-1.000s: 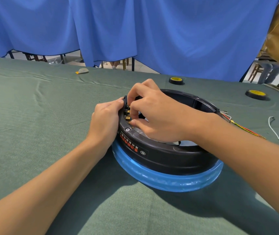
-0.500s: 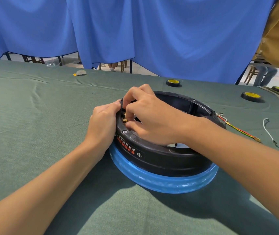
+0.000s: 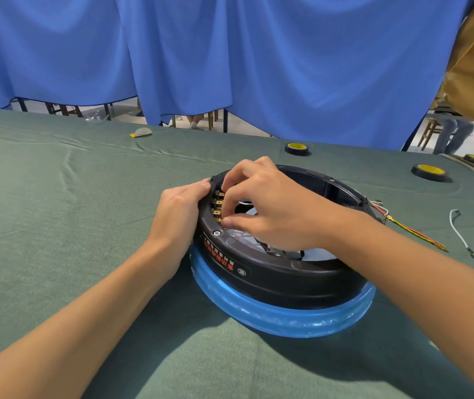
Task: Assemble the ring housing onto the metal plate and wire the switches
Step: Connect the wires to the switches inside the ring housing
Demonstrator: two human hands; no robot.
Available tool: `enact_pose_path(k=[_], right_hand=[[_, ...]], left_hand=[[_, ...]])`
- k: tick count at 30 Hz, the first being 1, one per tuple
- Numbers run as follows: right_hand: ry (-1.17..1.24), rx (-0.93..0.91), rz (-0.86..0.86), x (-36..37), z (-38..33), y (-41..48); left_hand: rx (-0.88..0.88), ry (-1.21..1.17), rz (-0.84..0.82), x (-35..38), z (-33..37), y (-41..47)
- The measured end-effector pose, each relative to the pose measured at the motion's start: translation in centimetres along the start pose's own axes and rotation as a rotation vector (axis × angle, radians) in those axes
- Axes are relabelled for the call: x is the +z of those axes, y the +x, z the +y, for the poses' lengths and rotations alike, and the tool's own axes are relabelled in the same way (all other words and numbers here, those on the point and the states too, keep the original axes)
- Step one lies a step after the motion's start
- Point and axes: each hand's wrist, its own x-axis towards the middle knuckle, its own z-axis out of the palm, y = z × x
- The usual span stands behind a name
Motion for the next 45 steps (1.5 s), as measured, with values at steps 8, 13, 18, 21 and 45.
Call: enact_pose_path(k=[8,13,18,21,45], right_hand=[[-0.017,-0.005,0.0,0.1,-0.1,-0.1],[-0.009,-0.004,-0.011,0.0,-0.1,-0.1],[0.003,-0.01,-0.013,0.1,-0.1,0.0],[-0.003,-0.015,-0.005,0.2,-0.2,0.1],[0.046,0.03,0.008,0.1,0.1,0.4]], left_hand=[[-0.092,-0.258,-0.72,-5.4,-0.2,2.3],[-0.169,-0.375,-0.806,-6.3,-0.7,2.9],[-0.192,-0.386,-0.765,-6.3,-0.9,3.0],[-0.196,-0.391,-0.75,-6.1,-0.8,3.0],[-0.175,-0.32,-0.737,-6.1,-0.7,2.8]])
